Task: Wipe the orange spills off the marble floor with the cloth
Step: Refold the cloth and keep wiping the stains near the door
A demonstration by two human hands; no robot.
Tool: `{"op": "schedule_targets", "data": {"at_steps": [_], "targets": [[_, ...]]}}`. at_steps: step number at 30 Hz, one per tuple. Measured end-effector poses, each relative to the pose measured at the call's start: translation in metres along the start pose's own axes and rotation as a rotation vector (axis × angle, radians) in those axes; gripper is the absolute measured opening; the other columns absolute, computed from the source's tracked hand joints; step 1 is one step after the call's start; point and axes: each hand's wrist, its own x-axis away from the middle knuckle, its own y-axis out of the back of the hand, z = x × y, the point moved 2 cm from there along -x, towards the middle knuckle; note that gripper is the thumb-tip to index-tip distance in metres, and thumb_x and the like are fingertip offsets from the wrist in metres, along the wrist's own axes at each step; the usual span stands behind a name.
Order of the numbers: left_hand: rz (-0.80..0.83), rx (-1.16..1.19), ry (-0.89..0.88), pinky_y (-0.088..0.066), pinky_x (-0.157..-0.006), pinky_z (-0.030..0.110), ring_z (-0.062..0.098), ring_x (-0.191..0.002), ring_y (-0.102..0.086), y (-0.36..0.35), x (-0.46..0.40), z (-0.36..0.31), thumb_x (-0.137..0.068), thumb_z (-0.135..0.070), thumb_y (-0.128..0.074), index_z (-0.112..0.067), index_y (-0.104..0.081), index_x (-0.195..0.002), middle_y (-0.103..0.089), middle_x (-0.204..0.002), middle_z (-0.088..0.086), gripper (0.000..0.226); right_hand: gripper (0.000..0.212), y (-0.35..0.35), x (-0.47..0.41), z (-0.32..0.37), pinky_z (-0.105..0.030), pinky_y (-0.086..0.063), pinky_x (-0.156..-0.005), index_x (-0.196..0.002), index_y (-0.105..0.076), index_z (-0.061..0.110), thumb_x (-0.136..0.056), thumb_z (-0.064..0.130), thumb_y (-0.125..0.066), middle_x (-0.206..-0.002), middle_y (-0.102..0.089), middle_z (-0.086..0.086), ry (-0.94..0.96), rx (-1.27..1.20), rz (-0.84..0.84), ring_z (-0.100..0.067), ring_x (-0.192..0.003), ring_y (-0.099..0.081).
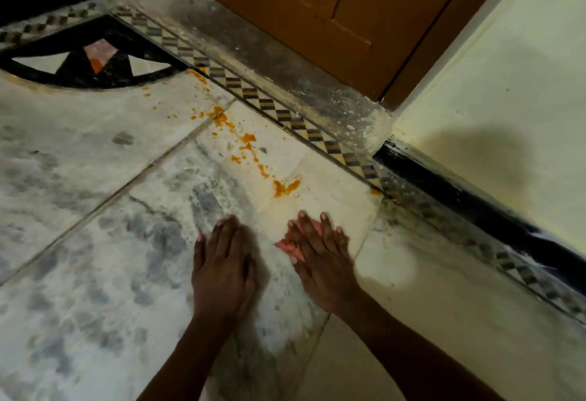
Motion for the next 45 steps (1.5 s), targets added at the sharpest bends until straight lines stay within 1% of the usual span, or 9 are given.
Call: {"op": "schedule_targets", "data": {"at_steps": [4, 9, 12, 17, 22, 25, 32, 39, 45], "targets": [[-0.006, 0.021, 0.069, -0.027, -0.123, 0.062, 0.035, -0.154, -0.038, -0.008, 0.004, -0.018, -0.094, -0.038, -0.038, -0.003, -0.055, -0.148, -0.041, -0.165, 0.019, 0.066, 0.063, 0.004, 0.089, -0.015, -0.055, -0.015, -0.129, -0.168, -0.009, 0.044, -0.108, 0.057, -0.025, -0.179, -0.001, 0.015, 0.157, 0.017, 0.136, -0.022, -0.166, -0.001], [0.023, 0.05, -0.01, -0.026, -0.125, 0.062, 0.033, -0.155, -0.035, -0.025, 0.011, -0.064, -0.097, -0.038, -0.038, -0.008, -0.049, -0.155, -0.038, -0.168, 0.014, 0.066, 0.065, 0.007, 0.071, -0.103, -0.06, -0.005, -0.132, -0.166, -0.006, 0.052, -0.103, 0.067, -0.007, -0.174, 0.019, 0.023, -0.289, -0.071, 0.083, -0.023, -0.164, 0.018], [0.002, 0.058, 0.062, -0.024, -0.125, 0.061, 0.034, -0.155, -0.035, -0.033, 0.012, -0.087, -0.096, -0.04, -0.041, -0.007, -0.049, -0.154, -0.039, -0.167, 0.015, 0.067, 0.071, 0.009, 0.058, -0.097, -0.059, 0.008, -0.131, -0.166, 0.003, 0.049, -0.098, 0.068, -0.003, -0.171, 0.028, 0.02, -0.285, -0.107, 0.148, -0.029, -0.159, 0.03], [-0.026, 0.132, 0.1, -0.023, -0.124, 0.063, 0.036, -0.155, -0.034, -0.044, 0.001, -0.107, -0.094, -0.042, -0.039, -0.005, -0.046, -0.155, -0.039, -0.166, 0.018, 0.072, 0.058, 0.006, 0.146, -0.084, -0.056, -0.015, -0.127, -0.168, -0.014, 0.044, -0.111, 0.054, -0.022, -0.179, -0.004, 0.013, 0.02, -0.009, 0.13, -0.029, -0.166, -0.005], [-0.053, 0.026, 0.108, -0.022, -0.126, 0.061, 0.031, -0.156, -0.033, -0.055, 0.003, -0.115, -0.095, -0.041, -0.037, -0.008, -0.05, -0.153, -0.038, -0.168, 0.013, 0.068, 0.056, 0.014, 0.105, -0.153, -0.052, -0.002, -0.132, -0.158, 0.009, 0.064, -0.106, 0.062, -0.011, -0.176, 0.014, 0.02, -0.264, -0.112, 0.028, -0.02, -0.166, 0.006], [-0.04, 0.009, 0.078, -0.023, -0.125, 0.059, 0.029, -0.157, -0.032, -0.054, 0.003, -0.11, -0.097, -0.041, -0.037, -0.01, -0.05, -0.153, -0.037, -0.169, 0.011, 0.066, 0.062, 0.01, 0.037, -0.166, -0.059, -0.007, -0.13, -0.167, -0.008, 0.048, -0.107, 0.061, -0.021, -0.178, -0.003, 0.011, -0.409, -0.112, -0.039, -0.028, -0.166, -0.006], [-0.045, -0.054, 0.091, -0.026, -0.125, 0.059, 0.028, -0.156, -0.033, -0.056, -0.002, -0.115, -0.096, -0.039, -0.042, -0.011, -0.05, -0.154, -0.038, -0.169, 0.01, 0.066, 0.059, 0.009, 0.068, -0.135, -0.056, -0.008, -0.131, -0.168, -0.007, 0.046, -0.111, 0.055, -0.019, -0.179, 0.002, 0.014, -0.06, -0.05, 0.051, -0.021, -0.166, 0.003], [-0.088, -0.079, 0.076, -0.032, -0.12, 0.058, 0.034, -0.151, -0.042, -0.054, -0.001, -0.116, -0.102, -0.042, -0.035, -0.01, -0.054, -0.151, -0.045, -0.164, 0.013, 0.061, 0.075, 0.021, -0.007, -0.204, -0.056, 0.002, -0.132, -0.17, -0.007, 0.036, -0.1, 0.065, -0.003, -0.179, 0.006, 0.005, -0.484, -0.103, 0.005, -0.029, -0.166, 0.007], [-0.028, -0.102, 0.063, -0.034, -0.117, 0.056, 0.032, -0.149, -0.046, -0.052, -0.003, -0.109, -0.098, -0.041, -0.039, -0.012, -0.056, -0.15, -0.045, -0.164, 0.01, 0.061, 0.069, 0.02, -0.016, -0.165, -0.06, -0.008, -0.131, -0.17, -0.014, 0.033, -0.107, 0.061, -0.004, -0.18, -0.001, 0.005, -0.137, -0.067, 0.043, -0.027, -0.166, 0.005]]}}
